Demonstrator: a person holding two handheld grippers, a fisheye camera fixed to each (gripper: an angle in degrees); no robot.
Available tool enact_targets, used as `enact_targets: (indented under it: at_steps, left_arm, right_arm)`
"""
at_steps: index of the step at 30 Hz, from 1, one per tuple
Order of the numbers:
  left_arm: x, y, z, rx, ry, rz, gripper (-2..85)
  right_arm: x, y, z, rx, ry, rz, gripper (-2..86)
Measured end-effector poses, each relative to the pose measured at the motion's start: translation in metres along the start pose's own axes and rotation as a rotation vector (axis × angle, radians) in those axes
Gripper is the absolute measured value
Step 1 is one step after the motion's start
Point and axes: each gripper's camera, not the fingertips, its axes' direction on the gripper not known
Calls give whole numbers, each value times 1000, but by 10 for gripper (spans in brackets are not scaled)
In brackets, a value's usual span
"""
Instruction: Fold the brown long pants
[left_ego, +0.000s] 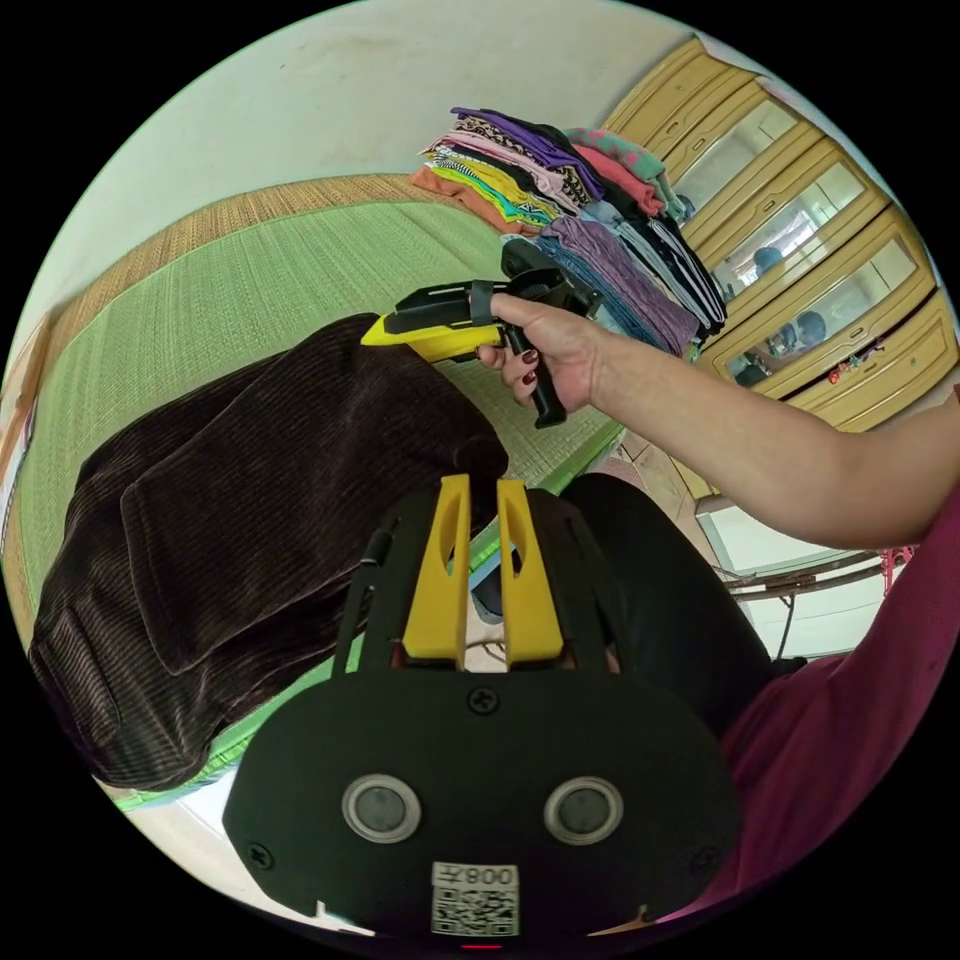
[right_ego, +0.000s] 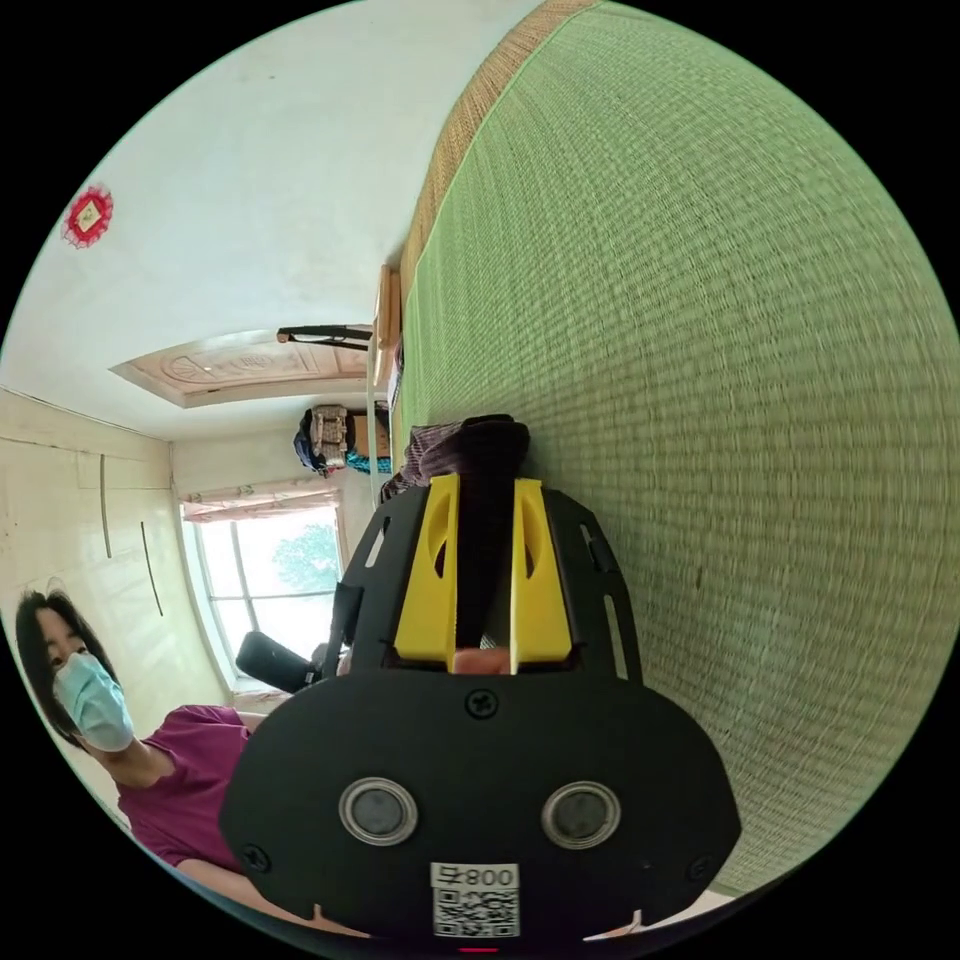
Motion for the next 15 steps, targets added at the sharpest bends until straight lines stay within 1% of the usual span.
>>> enact_targets:
  at_steps: [2, 7, 9, 13, 15]
  left_arm:
    - [-4, 4, 9, 5, 11, 1, 43]
    - [-5, 13, 32, 28, 85, 24, 41]
    - [-3, 16, 43, 42, 125, 37, 41]
    - [4, 21, 72, 83, 260, 84, 42]
    - [7, 26, 84, 102, 321, 105, 42]
  right_arm:
    - [-1, -6, -5, 6, -8, 5, 66]
    - [-25, -13, -36, 22, 56, -28, 52]
    - [-37, -13, -64, 58, 74, -32, 47]
    - [-62, -2, -118, 132, 137, -35, 43]
    - [-81, 10, -154, 196, 171, -30, 41]
